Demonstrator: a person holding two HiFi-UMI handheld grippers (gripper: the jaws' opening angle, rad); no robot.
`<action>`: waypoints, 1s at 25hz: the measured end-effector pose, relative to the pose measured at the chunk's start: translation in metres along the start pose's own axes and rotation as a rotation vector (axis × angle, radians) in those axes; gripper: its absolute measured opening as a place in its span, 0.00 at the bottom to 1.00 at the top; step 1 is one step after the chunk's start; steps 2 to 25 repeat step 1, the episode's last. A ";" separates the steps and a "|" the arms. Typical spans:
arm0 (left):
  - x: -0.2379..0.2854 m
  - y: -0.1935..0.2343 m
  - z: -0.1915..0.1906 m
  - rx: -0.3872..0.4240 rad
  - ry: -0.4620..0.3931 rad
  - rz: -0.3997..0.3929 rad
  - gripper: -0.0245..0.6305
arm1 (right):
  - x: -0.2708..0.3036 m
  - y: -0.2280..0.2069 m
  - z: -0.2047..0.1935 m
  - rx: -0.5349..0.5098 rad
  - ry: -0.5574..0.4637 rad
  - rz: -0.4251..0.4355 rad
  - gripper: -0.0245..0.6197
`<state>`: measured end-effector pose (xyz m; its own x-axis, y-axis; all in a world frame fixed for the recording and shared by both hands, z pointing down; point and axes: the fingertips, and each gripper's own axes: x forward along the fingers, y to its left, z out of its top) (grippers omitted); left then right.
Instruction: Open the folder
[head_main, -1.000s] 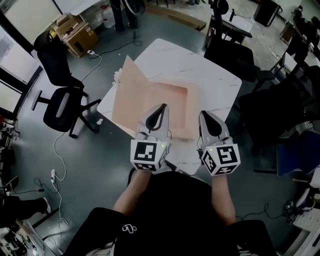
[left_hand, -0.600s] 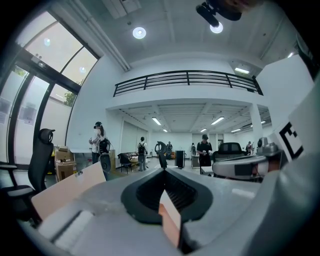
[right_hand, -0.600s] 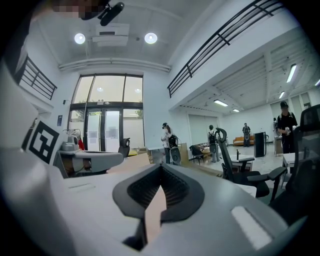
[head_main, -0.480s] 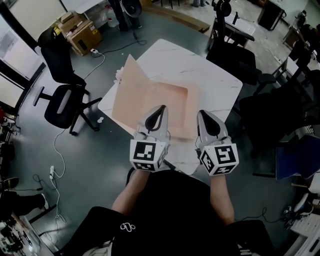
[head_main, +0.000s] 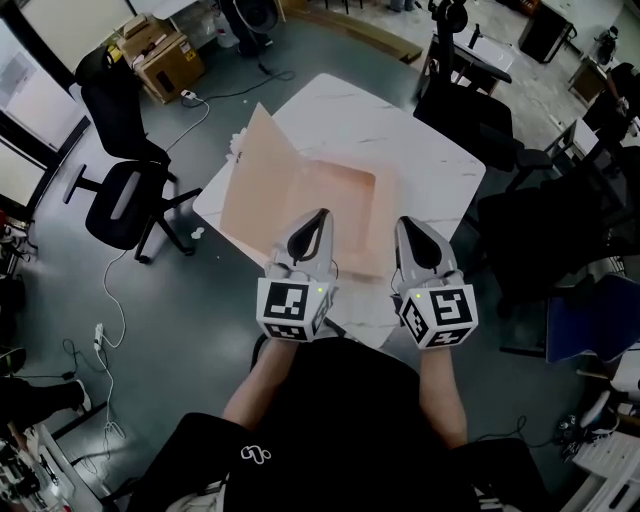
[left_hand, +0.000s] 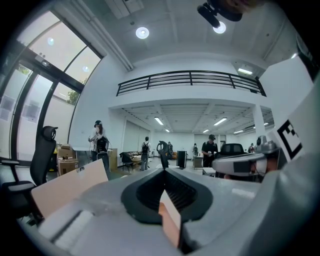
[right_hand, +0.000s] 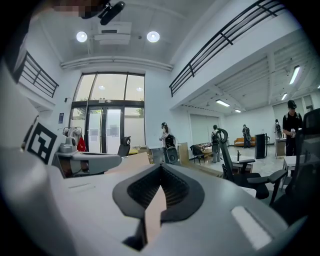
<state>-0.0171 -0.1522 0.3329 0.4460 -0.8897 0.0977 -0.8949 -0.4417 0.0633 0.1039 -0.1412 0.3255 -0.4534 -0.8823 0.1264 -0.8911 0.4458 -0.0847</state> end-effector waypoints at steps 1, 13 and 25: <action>0.000 0.001 -0.001 -0.001 -0.001 0.002 0.04 | 0.001 0.000 0.000 0.000 -0.001 -0.002 0.04; 0.000 0.001 -0.001 -0.001 -0.001 0.002 0.04 | 0.001 0.000 0.000 0.000 -0.001 -0.002 0.04; 0.000 0.001 -0.001 -0.001 -0.001 0.002 0.04 | 0.001 0.000 0.000 0.000 -0.001 -0.002 0.04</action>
